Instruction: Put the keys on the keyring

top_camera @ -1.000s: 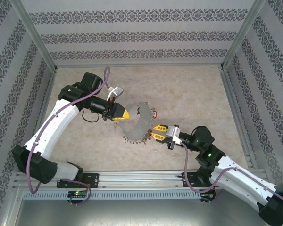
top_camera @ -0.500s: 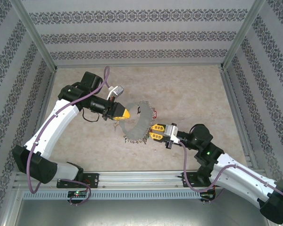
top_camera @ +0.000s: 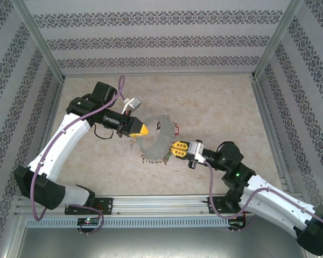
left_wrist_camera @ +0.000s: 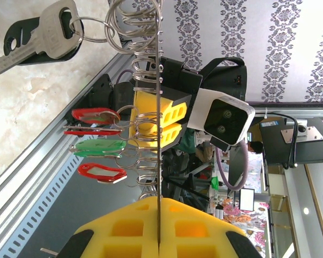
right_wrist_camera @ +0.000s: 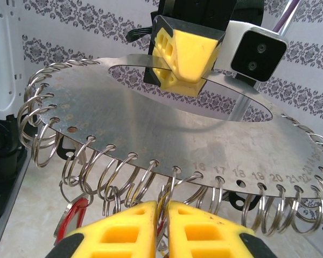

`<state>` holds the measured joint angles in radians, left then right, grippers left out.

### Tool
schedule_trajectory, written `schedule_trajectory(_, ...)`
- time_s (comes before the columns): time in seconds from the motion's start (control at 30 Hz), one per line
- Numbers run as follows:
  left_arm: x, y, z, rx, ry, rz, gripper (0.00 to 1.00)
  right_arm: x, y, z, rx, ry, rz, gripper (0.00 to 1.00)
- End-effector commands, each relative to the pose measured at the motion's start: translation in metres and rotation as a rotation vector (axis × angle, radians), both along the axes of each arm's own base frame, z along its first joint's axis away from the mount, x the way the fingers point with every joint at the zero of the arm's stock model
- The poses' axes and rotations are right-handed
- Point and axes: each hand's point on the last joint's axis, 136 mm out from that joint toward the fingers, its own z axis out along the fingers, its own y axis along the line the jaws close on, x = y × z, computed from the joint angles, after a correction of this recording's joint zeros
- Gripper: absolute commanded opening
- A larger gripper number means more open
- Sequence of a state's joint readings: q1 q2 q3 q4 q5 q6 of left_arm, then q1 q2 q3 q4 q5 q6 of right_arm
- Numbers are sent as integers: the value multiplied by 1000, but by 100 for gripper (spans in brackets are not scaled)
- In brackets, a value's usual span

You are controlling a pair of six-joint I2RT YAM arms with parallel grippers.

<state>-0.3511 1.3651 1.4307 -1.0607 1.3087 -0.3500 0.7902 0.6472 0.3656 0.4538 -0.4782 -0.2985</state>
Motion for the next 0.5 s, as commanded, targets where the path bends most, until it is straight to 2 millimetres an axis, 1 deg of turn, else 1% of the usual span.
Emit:
schedule_trajectory(0.0, -1, 2, 17, -61, -33, -6, 0, -5, -3, 24, 56, -49, -2, 12)
schedule_trajectory(0.2, 7, 6, 13, -40, -37, 27, 0, 3, -6, 19, 44, -32, -52, 9)
schedule_trajectory(0.37, 14, 7, 2, -21, -29, 54, 0, 11, -4, 14, 6, -5, -78, 1)
schedule_trajectory(0.47, 18, 6, -4, -7, -30, 69, 0, 14, -1, 14, 1, 0, -81, 0)
